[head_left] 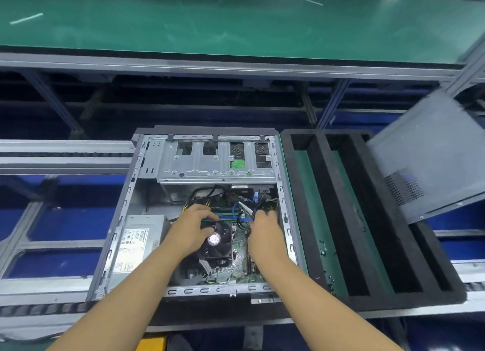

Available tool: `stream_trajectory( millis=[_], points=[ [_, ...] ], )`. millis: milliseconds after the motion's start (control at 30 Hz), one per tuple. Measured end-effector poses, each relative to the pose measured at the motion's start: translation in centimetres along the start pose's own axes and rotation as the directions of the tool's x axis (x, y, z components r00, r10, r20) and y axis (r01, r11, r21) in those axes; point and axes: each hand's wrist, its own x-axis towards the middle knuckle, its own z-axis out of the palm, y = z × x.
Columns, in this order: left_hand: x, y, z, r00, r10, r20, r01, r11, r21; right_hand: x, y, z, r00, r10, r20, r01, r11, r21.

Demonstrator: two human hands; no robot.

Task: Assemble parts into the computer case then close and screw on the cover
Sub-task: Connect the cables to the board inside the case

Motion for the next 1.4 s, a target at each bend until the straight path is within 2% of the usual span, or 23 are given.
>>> stream_trajectory(
  millis=[100,200,300,400,500,600,667,733,800,900,1033,1167,1400],
  points=[
    [0.1,0.0,0.0,1.0,0.004,-0.004,-0.004,1.0,0.01,0.5,-0.2,0.1,1.0,0.017,-0.014,-0.019,0.991,-0.136],
    [0.0,0.2,-0.1,1.0,-0.007,-0.006,0.007,1.0,0.028,0.8,0.2,0.3,0.986,0.139,0.097,-0.144,0.988,0.046],
    [-0.3,0.7,-0.1,0.998,-0.008,-0.061,0.015,0.993,0.118,0.3,0.1,0.1,0.983,0.156,0.097,-0.162,0.985,0.057],
    [-0.8,1.2,-0.4,0.985,0.032,-0.167,-0.016,0.995,0.095,-0.8,-0.4,-0.1,0.99,0.129,0.062,-0.119,0.983,-0.139],
    [-1.3,1.6,-1.1,0.978,0.08,-0.192,-0.083,0.996,-0.011,-1.5,-1.1,-0.5,0.985,0.106,0.139,-0.054,0.941,-0.335],
    [-2.1,1.9,-1.9,0.983,0.014,-0.183,-0.041,0.989,-0.145,-1.7,-2.6,-1.3,0.974,0.027,0.224,0.077,0.894,-0.441],
    [-2.8,2.1,-2.3,0.986,0.006,-0.167,-0.039,0.98,-0.194,-1.3,-4.1,-1.7,0.957,-0.048,0.285,0.157,0.914,-0.375],
    [-3.7,2.5,-2.7,0.986,0.016,-0.169,-0.055,0.971,-0.232,-0.7,-5.5,-1.8,0.935,-0.15,0.321,0.231,0.945,-0.232],
    [-4.7,2.5,-3.3,0.966,-0.005,-0.258,-0.064,0.965,-0.256,-0.1,-6.7,-1.6,0.912,-0.289,0.29,0.325,0.942,-0.083],
    [-6.2,1.8,-4.5,0.896,-0.117,-0.429,-0.043,0.938,-0.345,0.0,-8.8,-0.5,0.863,-0.449,0.23,0.436,0.893,0.111],
    [-9.2,-0.6,-6.3,0.818,-0.313,-0.483,-0.042,0.805,-0.592,-0.8,-12.0,2.2,0.79,-0.567,0.232,0.505,0.817,0.277],
    [-14.3,-4.0,-7.9,0.722,-0.479,-0.5,-0.091,0.65,-0.755,-3.8,-16.2,4.9,0.73,-0.657,0.19,0.563,0.735,0.378],
    [-23.7,-11.8,-11.0,0.574,-0.624,-0.53,-0.119,0.576,-0.808,-12.8,-24.1,11.3,0.568,-0.75,0.337,0.626,0.661,0.414]
  ],
)
